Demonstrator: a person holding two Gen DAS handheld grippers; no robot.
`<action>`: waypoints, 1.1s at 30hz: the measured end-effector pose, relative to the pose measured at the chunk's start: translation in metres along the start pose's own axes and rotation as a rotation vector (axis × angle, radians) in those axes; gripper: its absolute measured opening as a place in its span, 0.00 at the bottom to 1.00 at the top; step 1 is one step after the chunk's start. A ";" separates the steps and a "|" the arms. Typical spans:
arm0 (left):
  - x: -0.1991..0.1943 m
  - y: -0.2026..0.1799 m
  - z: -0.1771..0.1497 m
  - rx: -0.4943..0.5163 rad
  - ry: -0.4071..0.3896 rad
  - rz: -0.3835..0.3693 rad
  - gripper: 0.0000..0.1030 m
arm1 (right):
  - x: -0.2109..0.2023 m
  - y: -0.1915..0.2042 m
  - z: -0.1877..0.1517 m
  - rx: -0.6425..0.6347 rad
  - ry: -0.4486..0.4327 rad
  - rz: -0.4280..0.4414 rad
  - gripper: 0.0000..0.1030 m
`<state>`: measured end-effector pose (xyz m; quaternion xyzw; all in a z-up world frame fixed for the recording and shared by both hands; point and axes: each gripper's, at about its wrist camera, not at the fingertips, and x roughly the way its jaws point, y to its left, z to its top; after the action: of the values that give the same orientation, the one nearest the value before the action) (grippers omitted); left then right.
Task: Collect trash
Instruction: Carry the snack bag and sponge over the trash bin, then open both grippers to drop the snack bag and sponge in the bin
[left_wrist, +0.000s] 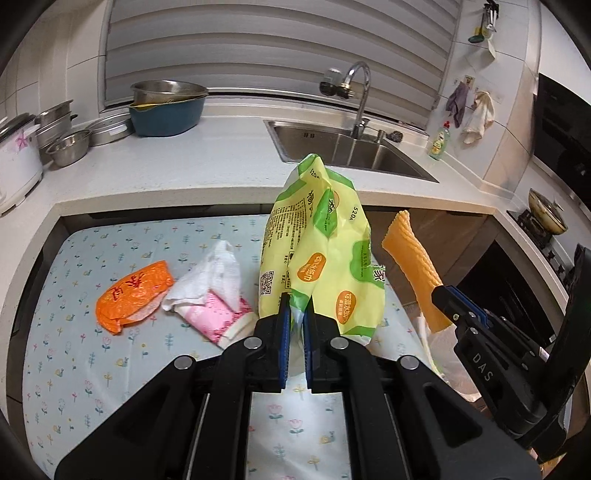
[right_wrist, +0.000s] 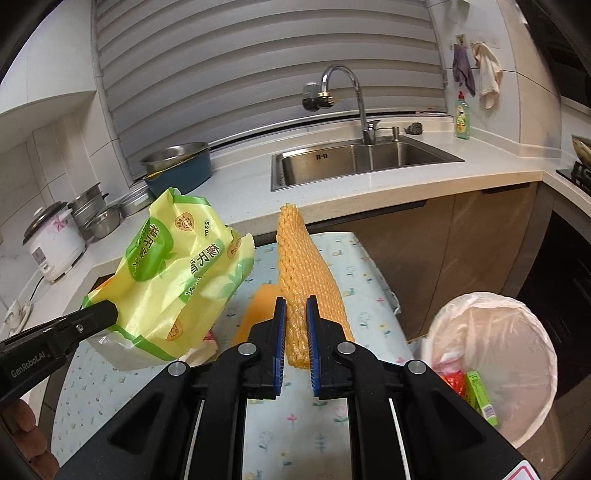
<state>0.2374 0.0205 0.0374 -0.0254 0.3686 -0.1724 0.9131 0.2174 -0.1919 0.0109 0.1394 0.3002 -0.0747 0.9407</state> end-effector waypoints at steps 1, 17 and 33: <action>0.001 -0.012 -0.001 0.014 0.003 -0.011 0.06 | -0.005 -0.010 -0.001 0.010 -0.004 -0.010 0.10; 0.047 -0.181 -0.041 0.206 0.133 -0.171 0.06 | -0.070 -0.184 -0.040 0.175 -0.002 -0.190 0.10; 0.081 -0.224 -0.058 0.230 0.197 -0.162 0.40 | -0.056 -0.222 -0.052 0.218 0.025 -0.208 0.21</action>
<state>0.1856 -0.2125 -0.0191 0.0665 0.4311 -0.2881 0.8525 0.0940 -0.3832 -0.0453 0.2097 0.3147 -0.2020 0.9035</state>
